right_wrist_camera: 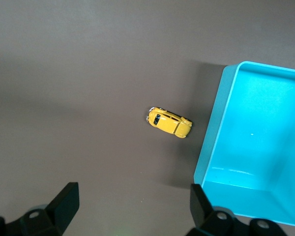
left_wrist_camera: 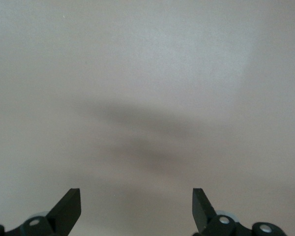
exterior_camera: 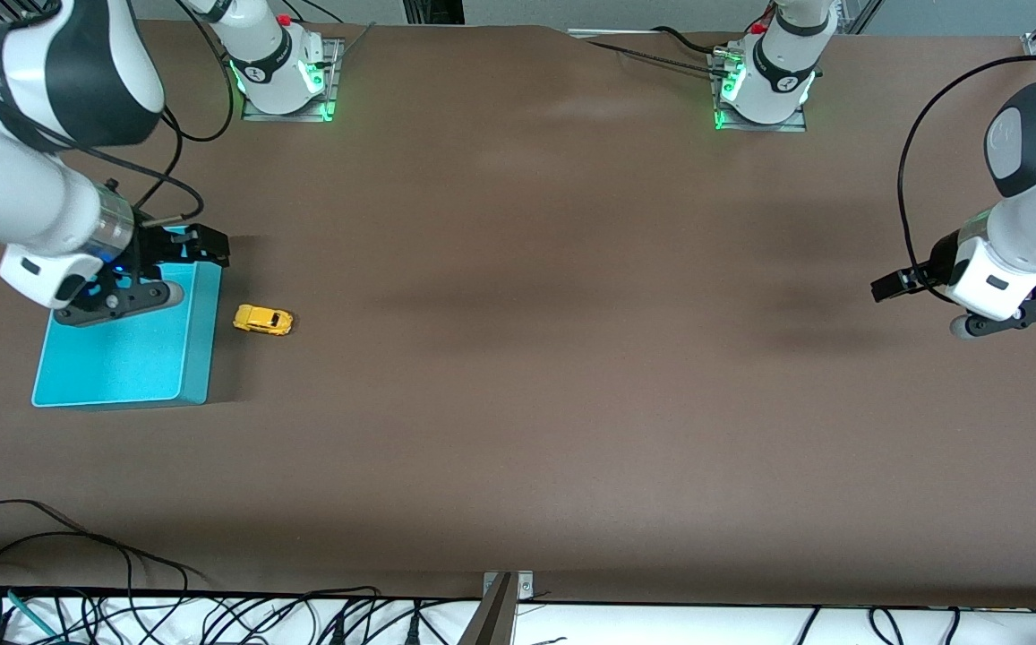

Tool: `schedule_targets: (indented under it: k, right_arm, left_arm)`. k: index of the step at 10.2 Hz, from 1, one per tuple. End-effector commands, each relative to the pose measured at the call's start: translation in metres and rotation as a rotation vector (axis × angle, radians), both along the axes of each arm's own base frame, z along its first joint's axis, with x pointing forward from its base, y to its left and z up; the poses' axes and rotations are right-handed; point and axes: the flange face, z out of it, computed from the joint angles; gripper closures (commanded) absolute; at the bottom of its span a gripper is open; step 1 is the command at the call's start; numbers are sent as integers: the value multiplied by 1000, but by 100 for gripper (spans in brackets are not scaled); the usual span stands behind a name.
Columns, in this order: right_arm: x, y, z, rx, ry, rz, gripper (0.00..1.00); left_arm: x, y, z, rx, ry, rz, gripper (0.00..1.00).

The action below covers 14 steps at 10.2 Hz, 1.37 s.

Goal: Wind up and store yellow beetle car
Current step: 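Reach the right gripper toward the car while the left gripper withdraws, then lower the right gripper and close it on the yellow car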

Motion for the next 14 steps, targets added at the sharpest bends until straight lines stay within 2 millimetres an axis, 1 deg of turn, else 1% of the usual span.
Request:
schedule_targets:
  k: [1, 2, 3, 4, 5, 6, 7, 8, 9, 10, 11, 12, 13, 14]
  right_arm:
    - [9, -2, -17, -4, 26, -14, 0]
    - [14, -1, -33, -4, 38, -17, 0]
    - [14, 9, -52, -4, 43, -1, 0]
    - [10, 13, -73, -14, 40, 13, 0]
    - [1, 12, -91, -15, 44, 25, 0]
    - [-23, 15, -103, -17, 0, 51, 0]
    - [-56, 34, -119, -14, -52, 133, 0]
    - [-80, 40, -134, 0, -74, 239, 0]
    - [-94, 37, -144, 16, -84, 374, 0]
    - [-102, 31, -155, 37, -73, 537, 0]
    - [-104, 17, -163, 64, -61, 677, 0]
    - [-103, 3, -169, 85, -51, 780, 0]
    - [-102, -15, -177, 101, -46, 846, 0]
    - [-98, -35, -191, 118, -49, 913, 0]
  left_arm:
    - [-4, -9, 11, -16, 0, -52, 0]
    - [-3, -10, 13, -16, -7, -54, 0]
    - [-2, -13, 13, -18, -7, -58, 0]
    - [0, -13, 17, -20, -15, -57, 0]
    - [1, -17, 19, -19, -19, -65, 0]
    - [1, -21, 18, -22, -18, -83, 0]
    - [1, -22, 18, -21, -16, -87, 0]
    - [1, -22, 18, -21, -16, -88, 0]
    - [1, -23, 18, -20, -18, -90, 0]
    - [1, -23, 18, -18, -18, -91, 0]
    - [2, -23, 19, -17, -19, -93, 0]
    - [2, -22, 19, -14, -19, -93, 0]
    - [5, -21, 28, -13, -39, -92, 0]
    - [6, -21, 30, -13, -42, -92, 0]
